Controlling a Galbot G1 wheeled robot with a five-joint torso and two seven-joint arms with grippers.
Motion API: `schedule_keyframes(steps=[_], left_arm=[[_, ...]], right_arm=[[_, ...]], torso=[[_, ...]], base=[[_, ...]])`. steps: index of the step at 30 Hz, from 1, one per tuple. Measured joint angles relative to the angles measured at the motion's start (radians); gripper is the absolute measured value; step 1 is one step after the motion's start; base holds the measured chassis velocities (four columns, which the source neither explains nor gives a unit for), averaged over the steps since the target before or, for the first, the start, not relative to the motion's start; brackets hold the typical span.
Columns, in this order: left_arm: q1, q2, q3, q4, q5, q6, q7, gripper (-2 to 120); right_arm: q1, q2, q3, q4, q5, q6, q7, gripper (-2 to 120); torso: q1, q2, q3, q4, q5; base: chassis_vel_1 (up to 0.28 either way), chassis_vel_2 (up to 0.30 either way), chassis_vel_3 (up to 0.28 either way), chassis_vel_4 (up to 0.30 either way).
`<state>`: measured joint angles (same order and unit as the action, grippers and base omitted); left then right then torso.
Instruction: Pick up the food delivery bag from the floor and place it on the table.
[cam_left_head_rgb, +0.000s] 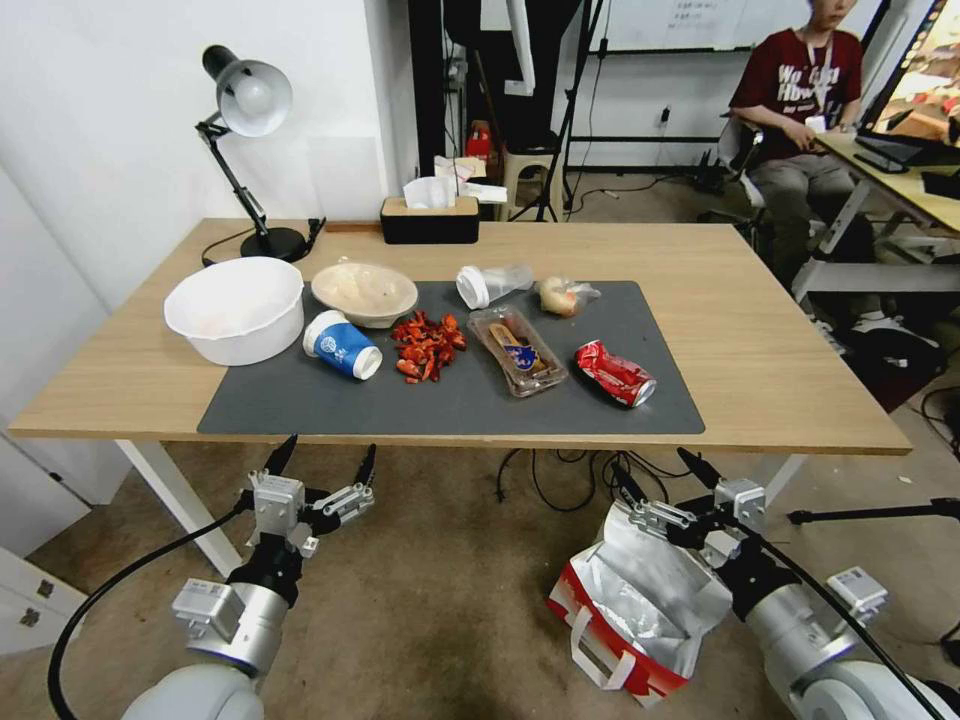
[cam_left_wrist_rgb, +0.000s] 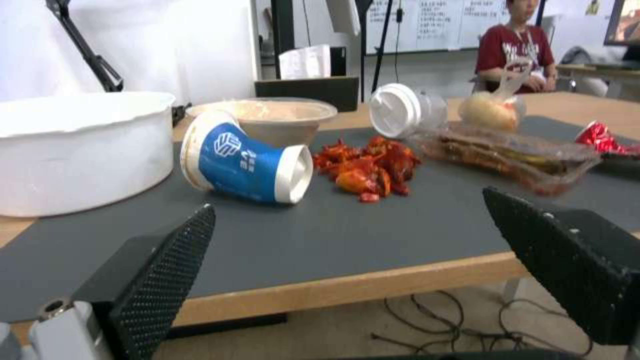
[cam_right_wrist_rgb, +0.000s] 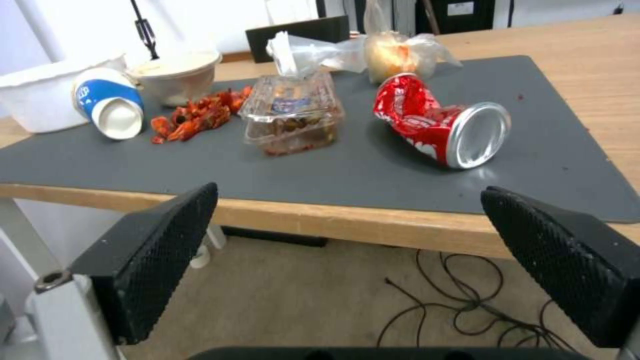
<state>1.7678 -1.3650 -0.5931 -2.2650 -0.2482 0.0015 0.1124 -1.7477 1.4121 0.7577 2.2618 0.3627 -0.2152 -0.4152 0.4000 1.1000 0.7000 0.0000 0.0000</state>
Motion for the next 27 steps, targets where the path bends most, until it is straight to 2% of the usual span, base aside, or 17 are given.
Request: schedule_keyframes(steps=[12, 27], left_arm=[[-0.009, 0.008, 0.002, 0.002, -0.02, -0.002, 0.001, 100], [-0.01, 0.01, 0.001, 0.005, -0.027, -0.003, -0.004, 100]], right_arm=[[0.004, 0.007, -0.013, -0.013, -0.01, 0.002, 0.0, 100], [0.005, 0.014, -0.017, -0.02, -0.023, 0.006, 0.005, 100]], torso=[[-0.004, -0.009, -0.005, 0.0, 0.0], [-0.039, -0.089, -0.049, 0.0, 0.0]], base=[[0.0, 0.0, 0.0, 0.0], [0.0, 0.0, 0.0, 0.0]])
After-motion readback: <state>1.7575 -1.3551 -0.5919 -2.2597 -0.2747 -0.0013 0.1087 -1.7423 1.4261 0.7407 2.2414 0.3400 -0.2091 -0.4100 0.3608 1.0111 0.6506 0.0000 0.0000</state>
